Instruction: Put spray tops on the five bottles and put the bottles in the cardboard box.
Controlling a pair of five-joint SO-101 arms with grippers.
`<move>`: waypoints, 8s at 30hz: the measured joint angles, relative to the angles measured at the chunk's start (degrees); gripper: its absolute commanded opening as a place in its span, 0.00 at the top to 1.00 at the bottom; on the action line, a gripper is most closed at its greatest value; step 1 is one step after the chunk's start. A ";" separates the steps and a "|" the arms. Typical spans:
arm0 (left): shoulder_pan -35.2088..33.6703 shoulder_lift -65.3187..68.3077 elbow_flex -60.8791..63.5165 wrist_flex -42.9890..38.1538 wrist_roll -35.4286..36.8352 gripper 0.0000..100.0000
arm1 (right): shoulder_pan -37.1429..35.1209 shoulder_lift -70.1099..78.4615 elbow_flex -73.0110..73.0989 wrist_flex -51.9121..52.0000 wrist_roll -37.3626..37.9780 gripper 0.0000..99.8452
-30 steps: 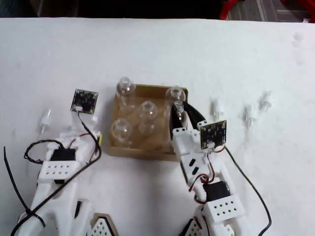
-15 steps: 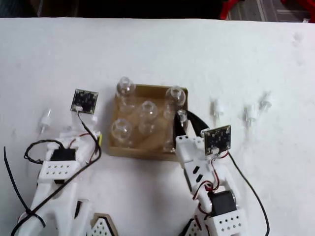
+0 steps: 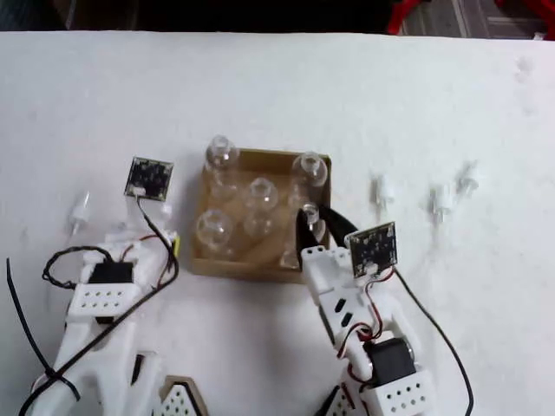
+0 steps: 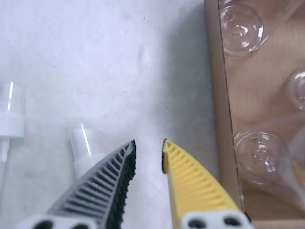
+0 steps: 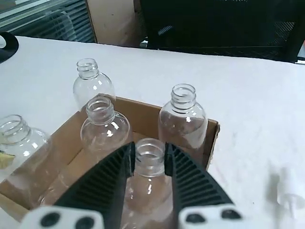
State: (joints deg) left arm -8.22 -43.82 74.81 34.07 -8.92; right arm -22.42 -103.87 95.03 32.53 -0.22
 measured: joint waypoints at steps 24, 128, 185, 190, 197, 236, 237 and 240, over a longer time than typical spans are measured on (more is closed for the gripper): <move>0.00 0.00 0.00 0.00 0.00 0.91 | 0.62 0.09 -0.53 3.25 7.03 0.84; -14.95 66.11 -70.42 44.40 -7.65 0.83 | 25.85 0.88 1.32 4.04 11.60 0.84; 3.25 12.57 -99.34 64.88 7.30 0.98 | 25.85 0.88 1.32 4.04 11.78 0.84; 3.25 11.78 -99.34 55.65 7.91 0.98 | 25.85 0.88 1.32 4.04 11.78 0.84; 10.29 11.25 -94.51 40.18 7.91 0.98 | 25.85 0.88 1.32 4.04 11.78 0.84; 16.44 11.43 -40.35 -24.88 5.71 0.98 | 25.85 0.88 1.32 4.04 11.78 0.84; 16.44 11.43 -40.35 -24.88 5.63 0.98 | 25.85 0.88 1.32 4.04 11.78 0.84; 16.44 10.73 -40.35 -24.88 5.63 0.98 | 25.85 0.88 1.32 4.04 11.78 0.84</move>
State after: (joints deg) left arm 8.22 -33.10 34.46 9.19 -3.30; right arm 3.43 -102.99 96.35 36.57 11.56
